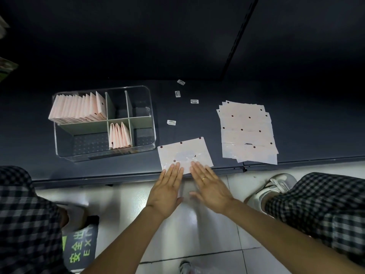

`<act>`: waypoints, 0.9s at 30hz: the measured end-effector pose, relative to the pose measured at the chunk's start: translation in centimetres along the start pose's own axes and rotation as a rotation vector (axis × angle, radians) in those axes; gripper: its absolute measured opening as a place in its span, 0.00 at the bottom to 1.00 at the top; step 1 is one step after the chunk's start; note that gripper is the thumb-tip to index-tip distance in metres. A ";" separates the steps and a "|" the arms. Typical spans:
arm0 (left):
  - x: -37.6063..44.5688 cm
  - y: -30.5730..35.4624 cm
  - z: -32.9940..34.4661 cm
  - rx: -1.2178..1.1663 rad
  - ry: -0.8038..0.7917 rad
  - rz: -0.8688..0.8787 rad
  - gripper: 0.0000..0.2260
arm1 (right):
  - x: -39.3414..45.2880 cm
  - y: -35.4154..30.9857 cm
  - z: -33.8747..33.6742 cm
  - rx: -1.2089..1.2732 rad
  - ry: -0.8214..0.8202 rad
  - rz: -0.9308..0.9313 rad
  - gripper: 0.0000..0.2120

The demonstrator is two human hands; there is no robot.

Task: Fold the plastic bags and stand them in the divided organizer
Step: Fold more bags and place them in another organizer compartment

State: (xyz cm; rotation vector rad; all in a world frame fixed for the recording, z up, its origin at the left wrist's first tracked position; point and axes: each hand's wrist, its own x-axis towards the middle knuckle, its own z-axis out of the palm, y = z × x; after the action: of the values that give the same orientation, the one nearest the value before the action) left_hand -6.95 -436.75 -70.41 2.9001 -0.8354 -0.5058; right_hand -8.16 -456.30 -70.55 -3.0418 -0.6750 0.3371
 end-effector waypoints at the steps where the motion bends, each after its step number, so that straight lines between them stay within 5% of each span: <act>1: 0.0 0.0 0.1 0.003 0.001 0.001 0.38 | -0.7 1.1 -0.1 -0.034 -0.025 0.030 0.36; 5: 0.2 -0.3 -0.5 -0.096 0.084 0.019 0.33 | -2.2 3.8 -1.2 -0.116 -0.027 0.068 0.33; 11: 1.0 -1.8 -2.8 -0.305 0.337 -0.003 0.13 | 1.0 3.3 -4.2 -0.030 0.339 0.104 0.09; 19: 1.2 -2.4 -3.4 -0.354 0.375 0.057 0.05 | 2.6 4.2 -5.2 -0.099 0.278 -0.016 0.16; 27: 0.4 -2.2 -3.6 -0.333 0.370 0.099 0.13 | 2.5 5.4 -4.7 -0.259 0.302 -0.218 0.10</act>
State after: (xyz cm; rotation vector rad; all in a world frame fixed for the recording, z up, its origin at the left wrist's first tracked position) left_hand -4.34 -435.19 -67.54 2.5188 -0.7489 -0.0801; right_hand -2.69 -459.93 -66.76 -3.1039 -1.0849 -0.2262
